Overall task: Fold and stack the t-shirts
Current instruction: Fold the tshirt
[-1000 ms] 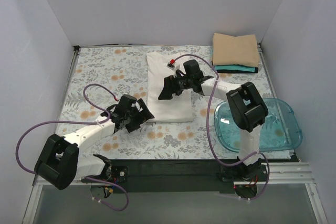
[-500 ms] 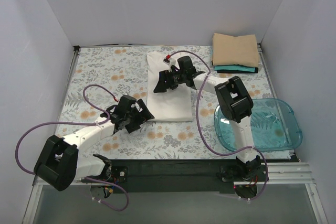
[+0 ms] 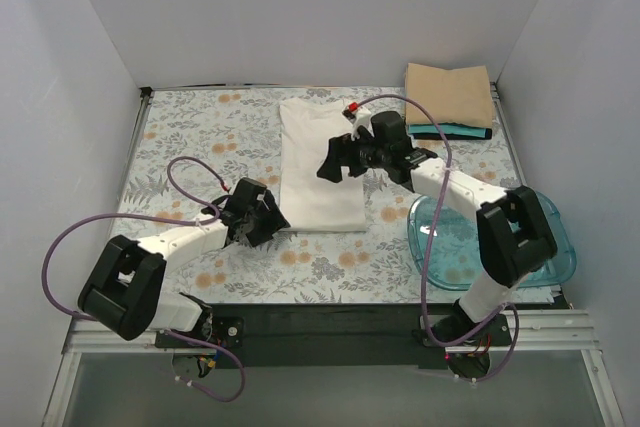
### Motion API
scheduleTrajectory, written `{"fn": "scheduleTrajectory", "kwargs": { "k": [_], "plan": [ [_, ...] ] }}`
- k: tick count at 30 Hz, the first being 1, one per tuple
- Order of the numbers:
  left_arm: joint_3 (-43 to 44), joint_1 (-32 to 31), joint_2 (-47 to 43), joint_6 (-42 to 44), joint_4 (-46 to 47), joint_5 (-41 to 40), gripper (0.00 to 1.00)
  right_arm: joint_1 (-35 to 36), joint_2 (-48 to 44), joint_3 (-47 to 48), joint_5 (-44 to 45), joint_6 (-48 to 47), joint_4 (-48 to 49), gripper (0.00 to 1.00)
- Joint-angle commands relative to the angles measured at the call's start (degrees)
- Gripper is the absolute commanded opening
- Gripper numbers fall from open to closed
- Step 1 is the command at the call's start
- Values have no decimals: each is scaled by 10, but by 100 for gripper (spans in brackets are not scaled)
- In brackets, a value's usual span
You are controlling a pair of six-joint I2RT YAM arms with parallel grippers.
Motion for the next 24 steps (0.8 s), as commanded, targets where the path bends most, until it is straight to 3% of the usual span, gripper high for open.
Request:
{"fn": "scheduleTrajectory", "kwargs": {
  "k": [1,7,10,18,24],
  "plan": [
    [2,-1,10,5,9,-5,56,-4,-59,-66,83,1,-5,98],
    [-12,0,13,9,10,6,11,-3,-208,-185,214,45,2,98],
    [-22,-1,14,6,15,9,0,-8,-244,-214,174,22,20,98],
    [-42,0,-6,16,18,24,0,-12,-243,-262,93,31,-1,94],
    [-62,-1,-48,19,29,18,0,-11,-234,-305,95,59,-1,89]
  ]
}}
